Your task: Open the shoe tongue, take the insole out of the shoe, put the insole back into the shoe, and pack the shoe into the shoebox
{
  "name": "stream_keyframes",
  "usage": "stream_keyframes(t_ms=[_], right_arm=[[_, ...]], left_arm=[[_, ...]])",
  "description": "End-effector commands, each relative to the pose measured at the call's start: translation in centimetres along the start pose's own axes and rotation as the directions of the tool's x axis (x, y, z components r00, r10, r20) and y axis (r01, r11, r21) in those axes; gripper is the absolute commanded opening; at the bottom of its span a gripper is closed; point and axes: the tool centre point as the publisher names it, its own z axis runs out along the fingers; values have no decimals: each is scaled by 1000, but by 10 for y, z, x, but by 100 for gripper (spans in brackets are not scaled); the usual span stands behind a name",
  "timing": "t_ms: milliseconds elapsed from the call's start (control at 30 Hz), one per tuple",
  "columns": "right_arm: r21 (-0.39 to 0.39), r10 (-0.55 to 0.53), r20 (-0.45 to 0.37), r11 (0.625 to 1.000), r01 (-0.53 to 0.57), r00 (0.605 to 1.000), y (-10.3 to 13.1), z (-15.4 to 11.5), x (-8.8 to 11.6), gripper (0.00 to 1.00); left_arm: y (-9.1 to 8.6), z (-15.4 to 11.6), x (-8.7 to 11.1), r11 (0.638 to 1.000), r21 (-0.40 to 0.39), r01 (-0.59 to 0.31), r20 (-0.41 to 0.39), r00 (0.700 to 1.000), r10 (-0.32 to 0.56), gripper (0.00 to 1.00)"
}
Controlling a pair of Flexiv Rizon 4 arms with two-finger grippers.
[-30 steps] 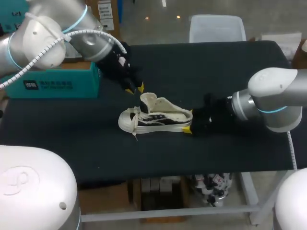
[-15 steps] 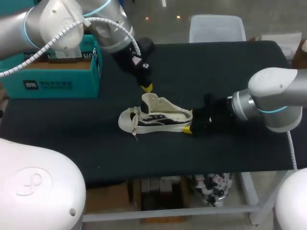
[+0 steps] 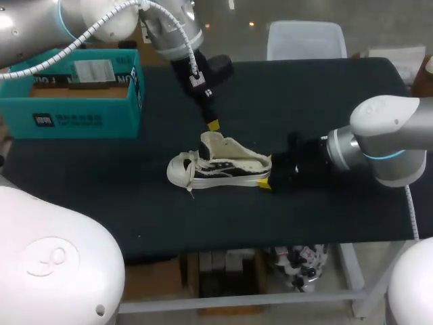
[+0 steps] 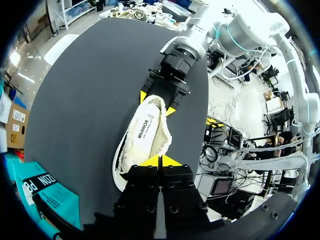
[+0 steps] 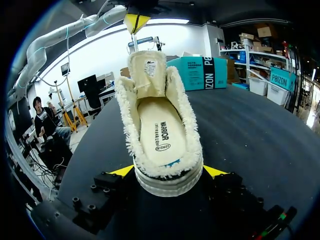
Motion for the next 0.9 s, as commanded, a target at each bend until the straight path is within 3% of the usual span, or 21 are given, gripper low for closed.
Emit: stream_keyframes(t_ms=[33, 433, 633, 900], right_arm=[[-4, 0, -5, 1000, 0, 1000, -7, 1, -2, 0], [-4, 0, -5, 1000, 0, 1000, -7, 1, -2, 0], [-4, 0, -5, 1000, 0, 1000, -7, 1, -2, 0], [-4, 0, -5, 1000, 0, 1000, -7, 1, -2, 0]], left_arm=[[-13, 19, -5, 987, -145, -71, -14, 997, 69, 0], [-9, 67, -17, 974, -187, -125, 16, 991, 131, 0], [-4, 88, -22, 953, -192, -236, -5, 971, 239, 0], [3, 103, -25, 941, -177, -287, -42, 958, 285, 0]])
